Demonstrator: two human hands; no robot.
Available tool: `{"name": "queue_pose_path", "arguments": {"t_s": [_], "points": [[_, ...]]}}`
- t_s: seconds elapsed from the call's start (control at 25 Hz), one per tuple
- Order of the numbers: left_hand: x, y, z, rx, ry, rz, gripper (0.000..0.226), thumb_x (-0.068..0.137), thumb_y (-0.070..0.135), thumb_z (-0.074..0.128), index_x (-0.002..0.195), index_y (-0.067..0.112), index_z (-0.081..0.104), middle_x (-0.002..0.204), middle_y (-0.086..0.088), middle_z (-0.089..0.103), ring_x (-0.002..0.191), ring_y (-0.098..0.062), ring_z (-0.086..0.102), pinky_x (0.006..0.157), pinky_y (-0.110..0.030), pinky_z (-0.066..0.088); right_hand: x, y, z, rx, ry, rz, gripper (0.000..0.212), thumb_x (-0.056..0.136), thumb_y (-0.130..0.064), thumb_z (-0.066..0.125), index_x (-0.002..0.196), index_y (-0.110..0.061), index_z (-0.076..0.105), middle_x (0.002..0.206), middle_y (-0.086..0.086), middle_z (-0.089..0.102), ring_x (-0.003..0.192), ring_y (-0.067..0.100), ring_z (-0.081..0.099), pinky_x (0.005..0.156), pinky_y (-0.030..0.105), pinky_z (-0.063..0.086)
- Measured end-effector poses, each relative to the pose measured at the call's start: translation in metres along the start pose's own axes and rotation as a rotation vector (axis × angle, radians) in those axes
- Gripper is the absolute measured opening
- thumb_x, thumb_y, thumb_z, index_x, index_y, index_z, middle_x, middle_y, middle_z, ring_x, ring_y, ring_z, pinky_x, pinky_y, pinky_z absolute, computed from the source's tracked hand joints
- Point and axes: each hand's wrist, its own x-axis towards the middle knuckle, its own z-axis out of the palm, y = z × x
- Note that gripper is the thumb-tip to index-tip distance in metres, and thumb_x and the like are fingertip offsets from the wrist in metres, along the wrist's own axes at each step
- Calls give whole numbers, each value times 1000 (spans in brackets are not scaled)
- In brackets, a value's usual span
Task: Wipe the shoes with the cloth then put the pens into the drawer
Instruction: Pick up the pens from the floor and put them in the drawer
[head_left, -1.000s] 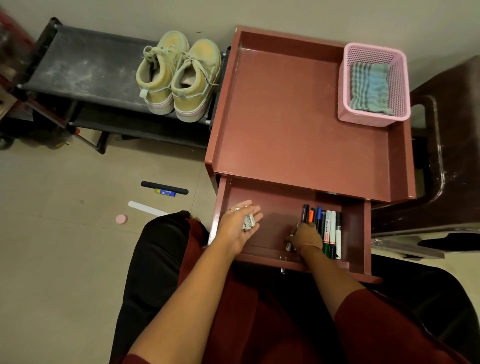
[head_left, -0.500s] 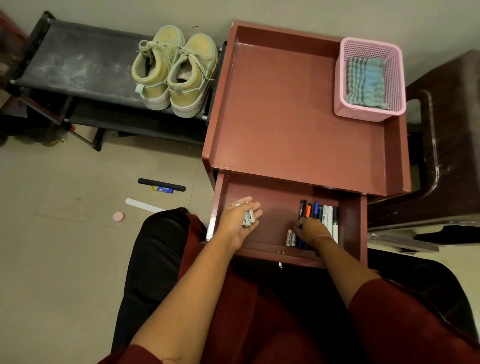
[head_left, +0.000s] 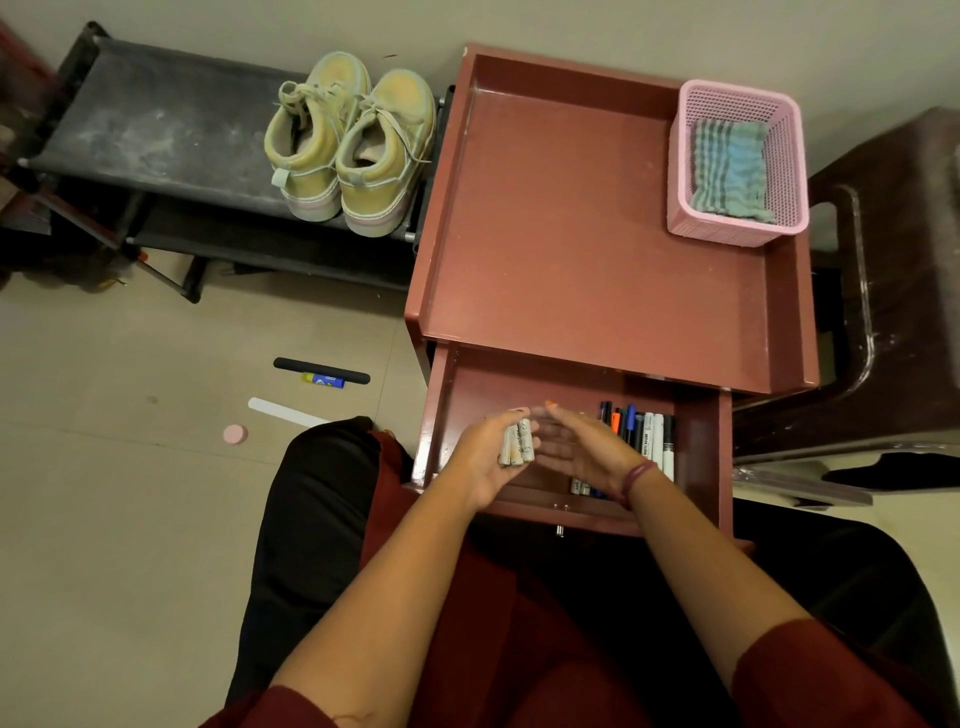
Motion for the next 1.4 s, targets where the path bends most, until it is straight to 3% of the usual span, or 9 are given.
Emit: {"name": "queue_pose_path", "arguments": {"t_s": [0.12,0.2,0.36,0.48,0.64,0.84,0.92,1.0,1.4], "points": [[1,-3,3,6,6,11,15,96,13,50,98,13,66,89,-6,63,79,-16,60,72,-27,49,-9,-5,24,32,-103,-42,38,95,-41,48,120,-16,62,100,4,65,93,19,61,91,37,49],[3,-4,3,37,-3,30,26,97,5,43,111,14,64,95,-7,64,84,-16,60,70,-26,50,-9,-4,28,61,-89,-51,35,96,-38,48,119,-13,60,97,5,64,89,17,61,87,35,50],[4,-6,3,74,24,48,36,98,-4,37,129,8,53,103,-2,66,100,-18,62,86,-29,49,-5,3,23,112,-31,11,21,94,-31,53,105,-14,59,91,5,61,83,15,60,77,31,54],[6,-9,4,129,30,45,39,97,-6,37,131,5,51,127,-11,59,117,-25,57,98,-34,45,-4,12,17,196,-22,59,17,94,-23,54,107,-12,57,93,7,62,84,16,62,73,29,57],[7,-10,4,199,53,60,41,95,-7,39,131,7,52,133,-10,55,111,-20,57,97,-32,44,1,20,7,166,21,68,18,95,-15,51,111,-11,58,89,6,62,79,15,62,67,26,56],[10,-2,-2,149,140,109,25,96,4,46,105,21,61,124,-3,62,109,-17,60,85,-29,48,28,29,-9,-297,259,108,22,91,-3,52,110,-10,58,89,7,63,74,20,63,65,30,56],[9,-1,-2,140,150,112,22,96,6,48,104,22,61,120,-1,64,107,-16,62,79,-26,50,41,33,-14,-692,294,59,23,88,-7,57,110,-9,64,106,11,66,93,27,64,86,33,51],[9,-1,-2,146,142,106,20,96,9,49,104,23,62,118,-1,65,106,-15,63,79,-25,50,46,34,-12,-954,350,16,24,87,-14,59,109,-10,67,121,8,63,111,26,59,92,24,42],[10,-1,-4,163,142,98,16,95,10,53,100,23,62,112,0,68,104,-15,64,85,-28,50,56,39,-9,-1116,469,21,23,88,-15,60,110,-7,63,115,14,64,106,29,60,89,32,48]]}}
